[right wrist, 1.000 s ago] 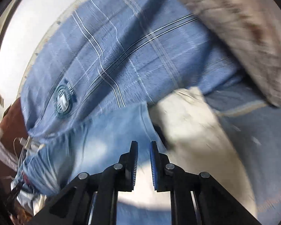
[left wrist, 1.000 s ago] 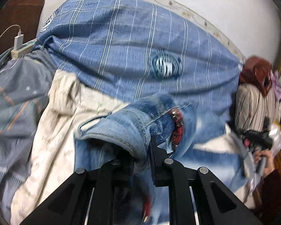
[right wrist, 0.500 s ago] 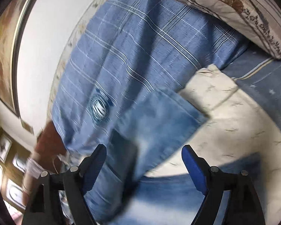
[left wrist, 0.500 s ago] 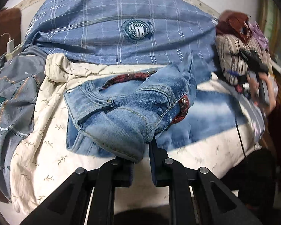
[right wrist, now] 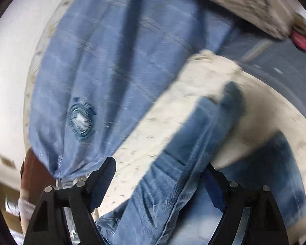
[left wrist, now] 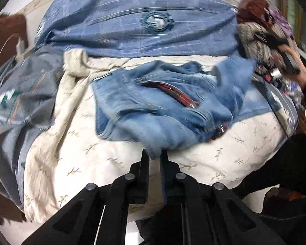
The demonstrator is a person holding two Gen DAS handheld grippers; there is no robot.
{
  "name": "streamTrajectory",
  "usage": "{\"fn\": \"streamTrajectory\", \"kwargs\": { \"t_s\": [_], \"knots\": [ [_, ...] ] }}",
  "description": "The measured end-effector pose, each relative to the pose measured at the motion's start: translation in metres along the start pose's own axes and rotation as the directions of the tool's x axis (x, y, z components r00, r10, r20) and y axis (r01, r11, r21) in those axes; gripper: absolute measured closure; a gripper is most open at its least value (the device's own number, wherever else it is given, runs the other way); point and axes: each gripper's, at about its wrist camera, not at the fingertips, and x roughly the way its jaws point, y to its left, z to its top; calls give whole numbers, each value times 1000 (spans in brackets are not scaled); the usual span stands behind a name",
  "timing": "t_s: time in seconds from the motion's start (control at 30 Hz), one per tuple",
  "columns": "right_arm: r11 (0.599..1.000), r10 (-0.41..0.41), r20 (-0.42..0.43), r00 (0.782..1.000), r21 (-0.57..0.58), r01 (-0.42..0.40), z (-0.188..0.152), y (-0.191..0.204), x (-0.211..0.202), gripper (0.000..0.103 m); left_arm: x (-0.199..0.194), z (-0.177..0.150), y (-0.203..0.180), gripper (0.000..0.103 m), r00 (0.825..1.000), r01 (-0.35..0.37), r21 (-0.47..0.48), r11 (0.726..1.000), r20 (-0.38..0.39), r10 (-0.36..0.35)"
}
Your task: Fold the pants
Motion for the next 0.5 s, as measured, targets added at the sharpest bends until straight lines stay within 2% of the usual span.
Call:
{"fn": "streamTrajectory", "kwargs": {
  "t_s": [0.03,0.13,0.27,0.33,0.4,0.43,0.5],
  "knots": [
    [1000,-2,6,1000,29,1,-2,-13,-5,18,0,0,7,93,1000,18,-32,999,2,-18],
    [989,60,30,998,136,-64,-5,-61,-22,18,4,1,11,93,999,37,-58,998,-4,-38],
    [976,81,77,994,195,-95,-1,-100,-36,18,9,3,12,92,998,45,-101,994,-30,-49],
    [968,99,81,992,224,-115,0,-112,-33,18,13,3,21,87,995,67,-179,982,-58,-78],
    [959,125,94,988,245,-145,0,-121,-25,18,11,0,27,69,994,68,-233,970,-64,-85],
    [956,148,97,984,239,-167,0,-123,-20,18,10,-2,31,66,994,65,-264,962,-64,-85],
    [960,138,104,985,231,-159,-2,-123,-11,18,6,-5,33,60,994,59,-297,953,-66,-82]
  ]
}}
